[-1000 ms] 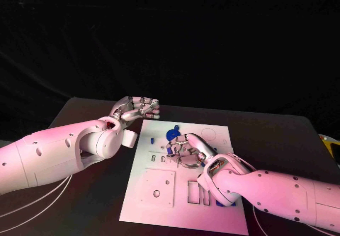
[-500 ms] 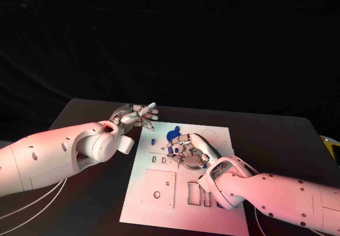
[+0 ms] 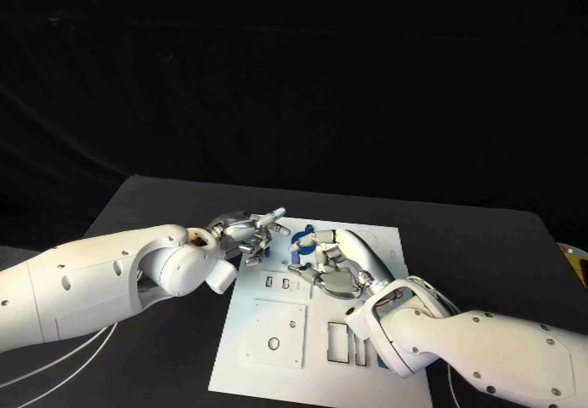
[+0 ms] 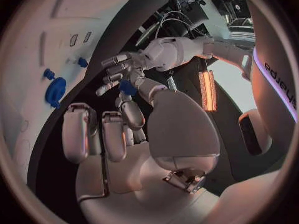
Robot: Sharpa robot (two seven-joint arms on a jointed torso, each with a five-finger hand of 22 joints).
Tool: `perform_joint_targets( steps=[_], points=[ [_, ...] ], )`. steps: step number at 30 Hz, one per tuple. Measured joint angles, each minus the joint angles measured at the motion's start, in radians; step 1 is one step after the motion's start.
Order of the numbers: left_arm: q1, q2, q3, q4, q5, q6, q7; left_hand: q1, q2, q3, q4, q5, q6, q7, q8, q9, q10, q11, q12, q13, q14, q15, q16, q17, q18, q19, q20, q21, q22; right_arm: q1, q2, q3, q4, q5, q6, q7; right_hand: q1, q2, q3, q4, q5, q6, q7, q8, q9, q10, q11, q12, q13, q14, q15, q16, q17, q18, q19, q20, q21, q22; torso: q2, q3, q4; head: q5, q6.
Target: Assemble the parts on the task board
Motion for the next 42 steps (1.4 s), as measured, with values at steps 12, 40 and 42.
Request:
perform_joint_targets(
  steps=[12, 40, 42],
  points=[
    [-0.016, 0.022, -0.007, 0.011, 0.056, 0.096, -0.034, -0.09, 0.098, -0.088, 0.0, -0.003, 0.008, -0.008, -0.008, -0.011, 0.162, -0.004, 0.246, 0.324, 0.001, -0.001, 0.055, 0.0, -0.031, 0.073, -0.006, 0.063, 0.137, 0.006, -0.004, 0.007, 0.015, 0.022, -0.028, 0.038, 0.0, 0.0, 0.0, 0.0, -0.002, 0.003, -0.003, -0.006, 0.0, 0.008, 0.0, 0.014, 0.018, 0.0, 0.0, 0.0, 0.0, 0.0, 0.003, -0.003, 0.006, 0.0, 0.001, -0.0007, -0.0004, 0.005, 0.005],
    [-0.018, 0.027, -0.008, 0.016, 0.129, 0.237, -0.026, -0.215, 0.18, -0.025, -0.001, 0.001, 0.106, -0.042, 0.008, 0.029, 0.207, -0.03, 0.296, 0.404, 0.001, -0.027, 0.055, 0.0, -0.031, 0.105, -0.023, 0.083, 0.195, 0.009, -0.002, 0.008, 0.0, 0.034, -0.034, 0.05, -0.001, 0.007, -0.003, -0.003, -0.006, 0.01, -0.002, -0.007, 0.0, 0.011, -0.003, 0.026, 0.032, 0.0, 0.0, 0.003, 0.0, 0.0, 0.003, -0.003, 0.006, -0.001, 0.002, -0.0008, -0.0006, 0.004, -0.001],
    [-0.018, 0.027, -0.008, 0.015, 0.13, 0.241, -0.025, -0.215, 0.18, -0.021, 0.003, 0.001, 0.11, -0.045, 0.008, 0.03, 0.207, -0.03, 0.296, 0.403, 0.001, -0.026, 0.055, 0.0, -0.031, 0.105, -0.023, 0.083, 0.195, 0.009, -0.003, 0.008, -0.001, 0.035, -0.034, 0.05, -0.001, 0.007, -0.003, -0.003, -0.006, 0.01, -0.002, -0.008, 0.0, 0.011, -0.003, 0.026, 0.032, 0.0, 0.0, 0.003, 0.0, 0.0, 0.003, -0.003, 0.006, -0.001, 0.002, -0.0005, -0.0006, 0.004, -0.001]
  ],
)
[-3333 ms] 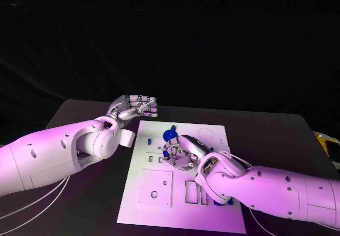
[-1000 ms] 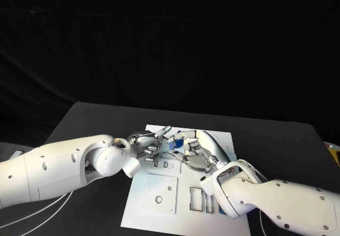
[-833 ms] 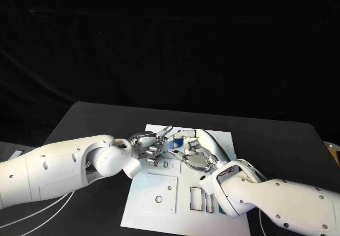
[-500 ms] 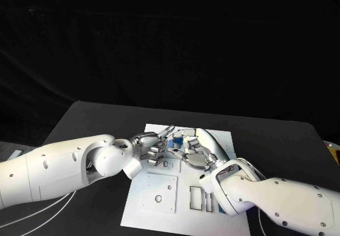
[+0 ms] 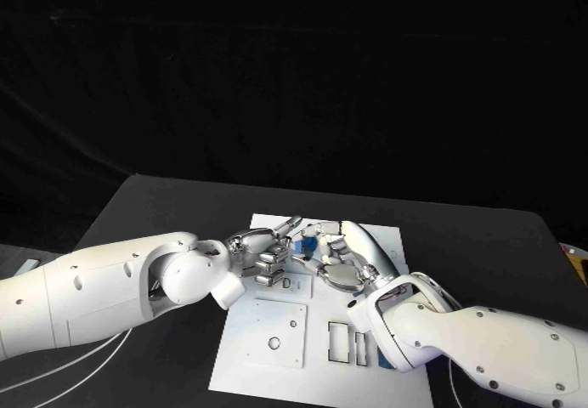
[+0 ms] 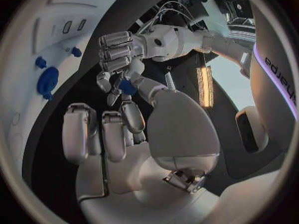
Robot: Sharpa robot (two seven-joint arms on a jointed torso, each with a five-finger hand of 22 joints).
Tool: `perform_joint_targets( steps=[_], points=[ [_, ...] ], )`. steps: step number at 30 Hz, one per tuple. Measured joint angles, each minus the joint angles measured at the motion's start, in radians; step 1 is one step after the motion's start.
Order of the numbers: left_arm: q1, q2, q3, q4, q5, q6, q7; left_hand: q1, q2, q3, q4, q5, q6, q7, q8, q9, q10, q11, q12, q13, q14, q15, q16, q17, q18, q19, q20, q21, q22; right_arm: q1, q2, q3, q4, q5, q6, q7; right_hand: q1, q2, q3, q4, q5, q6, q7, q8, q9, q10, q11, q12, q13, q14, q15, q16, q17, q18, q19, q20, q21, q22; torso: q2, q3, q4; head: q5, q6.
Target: Assemble the parts on the task board
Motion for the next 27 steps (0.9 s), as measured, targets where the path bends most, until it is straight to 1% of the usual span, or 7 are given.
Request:
perform_joint_targets(
  steps=[4, 6, 13, 15, 17, 20, 27],
  points=[
    [0.0, -0.001, 0.0, -0.002, 0.003, 0.003, 0.001, -0.004, -0.004, 0.003, -0.003, 0.0, 0.0, 0.0, 0.0, 0.0, 0.0, 0.0, 0.0, 0.0, 0.0, 0.0, 0.0, 0.0, 0.0, 0.0, 0.0, 0.003, 0.0, 0.001, -0.001, 0.0, -0.003, 0.0, 0.0, 0.0, 0.001, 0.001, 0.0, 0.0, 0.0, 0.0, 0.0, -0.001, 0.0, 0.0, 0.0, 0.0, 0.0, 0.0, 0.0, 0.0, 0.0, 0.0, 0.0, 0.0, 0.0, 0.0, 0.0, 0.0001, -0.0002, 0.0, 0.0],
    [0.0, -0.001, 0.0, -0.002, 0.006, 0.004, 0.002, -0.008, 0.0, 0.003, -0.003, 0.0, 0.0, 0.0, 0.0, 0.001, 0.0, 0.0, 0.0, -0.003, 0.0, 0.0, 0.0, 0.0, 0.0, 0.0, 0.0, 0.003, 0.0, 0.003, 0.0, 0.0, -0.006, 0.0, 0.0, 0.0, 0.001, 0.001, 0.0, 0.0, 0.0, -0.001, 0.001, 0.003, 0.0, 0.0, 0.0, 0.0, 0.0, 0.0, 0.0, 0.0, 0.0, 0.0, 0.0, 0.0, 0.0, 0.0, 0.0, 0.0001, -0.0002, 0.0, 0.001],
    [0.0, -0.002, 0.0, -0.004, 0.015, 0.006, 0.005, -0.008, 0.0, 0.008, -0.003, 0.0, 0.0, 0.0, 0.0, 0.003, 0.0, 0.0, 0.0, -0.004, 0.0, 0.0, 0.0, 0.0, 0.0, 0.0, 0.0, 0.003, 0.001, 0.006, 0.001, 0.0, -0.015, 0.0, 0.001, -0.001, 0.001, 0.001, 0.0, 0.0, -0.002, 0.002, -0.003, 0.003, 0.0, 0.0, 0.0, 0.004, 0.004, 0.0, 0.0, 0.0, 0.0, 0.0, 0.0, 0.0, 0.0, 0.0, 0.0, 0.0003, -0.0002, 0.0, 0.001],
    [0.0, -0.002, 0.0, -0.004, 0.016, 0.006, 0.005, -0.008, 0.0, 0.008, -0.003, 0.005, 0.0, 0.0, 0.0, 0.003, 0.0, 0.0, 0.0, -0.003, 0.0, 0.0, 0.0, 0.0, 0.0, 0.004, -0.004, 0.003, 0.003, 0.007, 0.001, 0.0, -0.018, -0.001, 0.001, -0.001, 0.001, 0.001, 0.0, 0.0, -0.002, 0.002, -0.003, 0.003, 0.0, 0.0, 0.0, 0.004, 0.004, 0.0, 0.0, 0.0, 0.0, 0.0, 0.0, 0.0, 0.0, 0.0, 0.0, 0.0003, -0.0002, 0.0, 0.001],
    [0.0, -0.003, 0.0, -0.005, 0.018, 0.007, 0.007, -0.008, 0.0, 0.017, -0.003, 0.005, 0.011, -0.004, 0.009, 0.01, 0.009, -0.009, 0.0, 0.012, -0.004, -0.004, 0.0, 0.0, 0.0, 0.004, -0.004, 0.003, 0.006, 0.007, 0.001, 0.0, -0.02, -0.001, 0.001, -0.002, 0.001, 0.001, 0.0, 0.0, -0.002, 0.003, -0.003, 0.003, 0.001, 0.0, 0.0, 0.004, 0.004, 0.0, 0.0, 0.0, 0.0, 0.0, 0.0, 0.0, 0.0, 0.0, 0.0, 0.0001, -0.0003, 0.0, 0.0],
    [0.0, -0.003, 0.0, -0.006, 0.019, 0.007, 0.008, -0.008, 0.0, 0.018, -0.004, 0.005, 0.011, -0.004, 0.01, 0.012, 0.009, -0.009, 0.0, 0.018, 0.0, -0.007, 0.0, 0.0, 0.0, 0.004, -0.004, 0.003, 0.006, 0.008, 0.002, 0.0, -0.024, -0.001, 0.002, -0.002, 0.001, 0.001, 0.0, 0.0, -0.003, 0.003, -0.004, 0.003, 0.001, 0.0, 0.0, 0.004, 0.004, 0.0, 0.0, 0.0, 0.0, 0.0, 0.0, 0.0, 0.0, 0.001, 0.0, -0.0001, 0.0002, 0.0, 0.0],
    [0.0, -0.004, 0.0, -0.007, 0.021, 0.007, 0.009, -0.008, 0.0, 0.018, -0.004, 0.005, 0.011, -0.003, 0.009, 0.014, 0.009, -0.009, 0.005, 0.021, 0.0, -0.007, 0.0, 0.0, 0.0, 0.004, -0.004, 0.003, 0.006, 0.009, 0.003, 0.0, -0.03, -0.002, 0.004, -0.002, 0.001, 0.001, 0.0, 0.0, 0.0, 0.003, -0.004, 0.002, 0.001, 0.002, 0.002, 0.004, 0.006, 0.0, 0.0, 0.0, 0.0, 0.0, 0.0, 0.0, 0.0, 0.001, 0.0, -0.0003, 0.0003, -0.001, -0.002]
  ],
)
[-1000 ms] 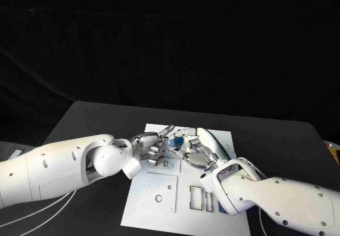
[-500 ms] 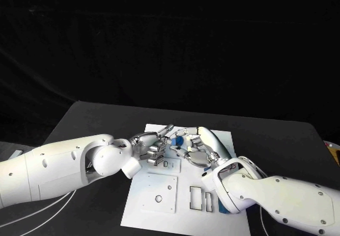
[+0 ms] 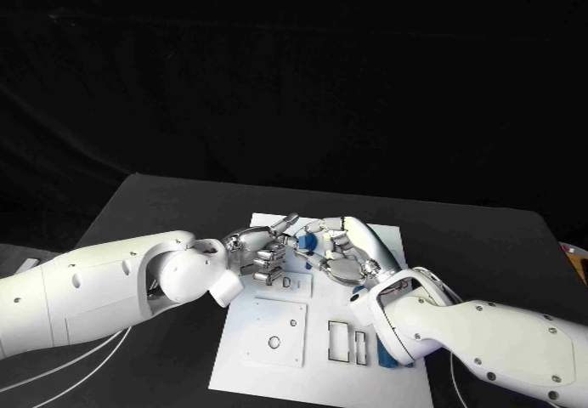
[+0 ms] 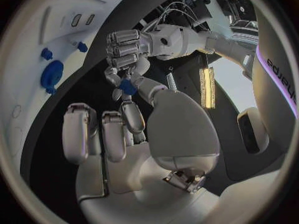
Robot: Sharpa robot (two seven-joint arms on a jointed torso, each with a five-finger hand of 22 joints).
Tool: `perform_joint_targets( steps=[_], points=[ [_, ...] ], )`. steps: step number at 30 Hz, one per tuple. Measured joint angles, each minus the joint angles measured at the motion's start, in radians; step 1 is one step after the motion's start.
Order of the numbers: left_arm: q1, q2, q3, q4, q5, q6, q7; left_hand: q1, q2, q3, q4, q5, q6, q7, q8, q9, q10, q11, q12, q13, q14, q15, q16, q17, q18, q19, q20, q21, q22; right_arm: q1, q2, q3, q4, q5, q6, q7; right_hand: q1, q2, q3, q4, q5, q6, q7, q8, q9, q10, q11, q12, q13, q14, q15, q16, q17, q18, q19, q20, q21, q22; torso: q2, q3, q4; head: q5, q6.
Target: Assemble the parts on the task board
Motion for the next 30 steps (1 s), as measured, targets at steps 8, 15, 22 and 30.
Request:
perform_joint_targets(
  steps=[8, 15, 22, 30],
  points=[
    [0.0, -0.002, 0.0, -0.003, 0.0, 0.0, 0.0, 0.0, 0.0, 0.0, 0.0, 0.0, 0.004, -0.004, -0.001, 0.002, 0.004, -0.004, 0.0, 0.003, 0.0, 0.0, 0.0, 0.0, 0.0, 0.0, 0.0, 0.0, 0.003, 0.001, 0.0, 0.0, -0.003, -0.001, 0.004, 0.0, 0.0, 0.0, 0.0, 0.0, 0.0, 0.0, 0.0, 0.001, 0.0, 0.005, -0.003, 0.005, 0.004, 0.0, 0.0, 0.0, 0.0, 0.0, 0.0, 0.0, 0.0, 0.0, 0.0, -0.0003, 0.0001, 0.002, -0.001],
    [0.0, -0.007, 0.0, -0.009, 0.001, -0.001, 0.002, 0.0, 0.0, 0.0, 0.0, 0.0, 0.004, -0.004, -0.001, 0.005, 0.004, -0.004, 0.0, 0.005, 0.0, 0.0, 0.0, 0.0, 0.0, 0.0, 0.0, 0.0, 0.002, 0.001, -0.004, 0.0, -0.003, -0.002, 0.005, -0.001, 0.0, 0.0, 0.0, 0.0, 0.0, -0.003, -0.001, 0.005, 0.0, 0.005, -0.003, 0.005, 0.004, 0.0, 0.0, 0.0, 0.0, 0.0, 0.0, 0.0, 0.0, 0.0, 0.0, 0.0, 0.0, 0.002, -0.002],
    [0.0, -0.008, 0.0, -0.014, 0.001, -0.001, 0.003, 0.0, 0.0, 0.005, 0.0, 0.0, 0.004, -0.004, -0.001, 0.006, 0.004, -0.004, 0.0, 0.005, 0.0, 0.0, 0.0, 0.0, 0.0, 0.002, -0.002, 0.0, 0.003, 0.0, -0.005, 0.0, -0.004, -0.003, 0.006, -0.003, 0.0, 0.0, 0.0, 0.0, 0.0, 0.002, 0.001, 0.005, 0.0, 0.005, -0.003, 0.005, 0.004, 0.0, 0.0, 0.0, 0.0, 0.0, 0.0, 0.0, 0.0, 0.0, 0.0, 0.0004, 0.0, 0.002, -0.002],
    [0.0, -0.009, 0.0, -0.016, 0.002, -0.001, 0.005, 0.002, -0.002, 0.008, -0.003, 0.0, 0.004, -0.004, -0.001, 0.008, 0.004, -0.003, 0.0, 0.005, 0.0, 0.0, 0.0, 0.0, 0.0, 0.004, -0.004, 0.003, 0.003, 0.0, -0.006, 0.0, -0.004, -0.003, 0.006, -0.005, 0.0, 0.0, -0.001, -0.001, 0.0, 0.002, 0.001, 0.004, 0.0, 0.004, -0.003, 0.005, 0.004, 0.0, 0.0, 0.0, 0.0, 0.0, 0.0, 0.0, 0.0, 0.0, 0.0, 0.0005, 0.0, 0.002, -0.003]
  ],
)
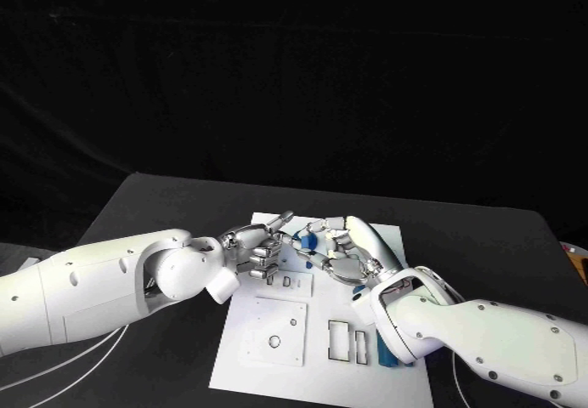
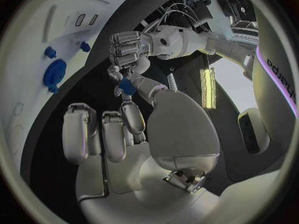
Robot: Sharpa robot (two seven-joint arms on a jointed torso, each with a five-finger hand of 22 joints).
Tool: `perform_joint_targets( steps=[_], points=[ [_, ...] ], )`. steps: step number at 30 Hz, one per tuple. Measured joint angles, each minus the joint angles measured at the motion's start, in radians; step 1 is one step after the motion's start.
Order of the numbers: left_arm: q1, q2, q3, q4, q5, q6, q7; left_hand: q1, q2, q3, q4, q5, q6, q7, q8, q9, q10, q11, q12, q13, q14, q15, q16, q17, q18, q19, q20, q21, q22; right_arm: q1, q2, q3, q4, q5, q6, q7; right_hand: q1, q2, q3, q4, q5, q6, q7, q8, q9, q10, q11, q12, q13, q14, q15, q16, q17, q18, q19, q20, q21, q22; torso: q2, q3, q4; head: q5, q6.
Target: Assemble the parts on the task board
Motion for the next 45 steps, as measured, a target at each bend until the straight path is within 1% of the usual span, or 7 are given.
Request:
perform_joint_targets(
  steps=[9, 11, 14, 16, 20, 30, 45],
  points=[
    [0.0, 0.0, 0.0, -0.001, 0.0, -0.001, 0.001, 0.011, -0.011, 0.003, 0.003, 0.0, -0.001, 0.001, 0.0, 0.006, 0.0, 0.0, 0.0, 0.0, 0.0, 0.0, 0.0, 0.0, 0.0, 0.0, 0.0, 0.0, 0.0, 0.0, -0.001, 0.0, 0.001, -0.005, -0.001, -0.003, 0.0, 0.0, 0.0, 0.0, 0.0, 0.001, -0.001, -0.002, 0.0, 0.0, 0.0, 0.0, 0.001, 0.0, 0.0, 0.0, 0.0, 0.0, 0.0, 0.0, 0.0, 0.0, 0.0, -0.0001, 0.0001, -0.001, 0.0],
    [0.0, 0.0, 0.0, -0.001, 0.0, -0.002, 0.001, 0.021, -0.012, 0.003, 0.003, 0.0, -0.016, 0.007, -0.002, 0.007, 0.0, 0.0, 0.0, -0.002, 0.0, 0.0, 0.0, 0.0, 0.0, 0.0, 0.0, 0.0, 0.0, 0.0, -0.001, 0.0, 0.004, -0.005, -0.001, -0.003, 0.0, 0.0, 0.0, 0.0, 0.0, 0.002, -0.002, -0.004, 0.0, 0.0, 0.0, 0.0, 0.001, 0.0, 0.0, 0.0, 0.001, 0.0, 0.0, 0.0, 0.0, 0.0, 0.0, -0.0001, 0.0003, -0.001, 0.0],
    [0.0, 0.001, 0.0, 0.0, 0.0, -0.005, -0.001, 0.025, -0.016, 0.002, 0.003, 0.0, -0.045, 0.017, -0.024, 0.007, -0.004, 0.004, 0.0, -0.006, 0.0, 0.0, 0.0, 0.0, 0.0, 0.0, 0.0, 0.0, 0.0, 0.0, 0.001, 0.0, 0.013, -0.007, -0.003, -0.002, 0.0, 0.0, 0.0, 0.0, 0.0, 0.002, -0.002, -0.005, 0.0, 0.0, 0.0, 0.0, 0.004, 0.0, 0.0, 0.0, 0.001, 0.0, 0.0, 0.0, 0.005, 0.0, 0.001, -0.0001, 0.0006, -0.001, 0.0],
    [0.0, 0.002, 0.0, 0.0, -0.001, -0.007, -0.001, 0.025, -0.016, -0.008, 0.001, 0.0, -0.068, 0.028, -0.041, 0.004, -0.005, 0.014, 0.0, -0.009, 0.0, 0.002, 0.0, 0.0, -0.014, 0.002, 0.002, 0.0, 0.0, 0.0, 0.002, 0.0, 0.017, -0.007, -0.004, 0.0, 0.0, 0.0, 0.0, 0.0, 0.0, 0.002, -0.002, -0.004, 0.0, 0.0, 0.0, 0.004, 0.004, 0.0, 0.0, 0.0, 0.001, 0.0, 0.0, 0.0, 0.005, 0.0, 0.001, -0.0001, 0.0006, -0.001, 0.0],
    [0.0, 0.004, 0.0, 0.001, -0.002, -0.014, -0.003, 0.025, -0.016, -0.017, 0.0, 0.0, -0.091, 0.041, -0.056, -0.004, -0.006, 0.024, 0.0, -0.008, -0.001, 0.01, 0.0, 0.0, -0.016, 0.002, 0.009, 0.0, 0.0, -0.001, 0.004, 0.0, 0.021, -0.009, -0.005, 0.002, 0.0, 0.0, 0.0, 0.0, -0.001, 0.002, -0.002, -0.001, 0.0, 0.0, 0.0, 0.004, 0.005, 0.0, 0.0, 0.0, 0.001, 0.0, 0.0, 0.0, 0.005, 0.0, 0.001, -0.0002, 0.0009, -0.001, -0.001],
    [0.0, 0.014, 0.0, 0.006, -0.004, -0.016, -0.004, 0.028, -0.012, -0.02, 0.003, 0.0, -0.091, 0.041, -0.062, -0.006, -0.002, 0.027, 0.0, 0.001, -0.002, 0.016, 0.0, 0.0, -0.016, 0.005, 0.013, 0.0, 0.002, -0.001, 0.024, 0.0, 0.0, -0.01, -0.006, 0.003, 0.003, 0.003, 0.0, 0.0, -0.002, 0.001, -0.002, 0.0, 0.0, 0.0, 0.0, 0.008, 0.01, 0.0, 0.0, 0.0, 0.001, 0.0, 0.0, 0.0, 0.005, 0.0, 0.0, -0.0014, 0.0009, 0.001, -0.003],
    [0.0, 0.016, 0.0, 0.01, 0.001, -0.002, 0.008, 0.026, -0.01, -0.017, 0.006, 0.0, -0.037, 0.024, -0.048, 0.005, 0.004, 0.022, 0.004, 0.015, -0.002, 0.016, 0.0, 0.0, -0.016, 0.009, 0.016, 0.004, 0.011, -0.001, 0.04, -0.002, -0.034, -0.01, -0.002, -0.001, 0.006, 0.005, -0.001, -0.001, 0.0, -0.002, -0.002, -0.002, 0.0, 0.0, 0.0, 0.008, 0.009, 0.0, 0.0, 0.0, 0.001, 0.0, 0.0, 0.0, 0.005, 0.0, 0.0, -0.0009, 0.0007, 0.005, -0.005]
  ],
)
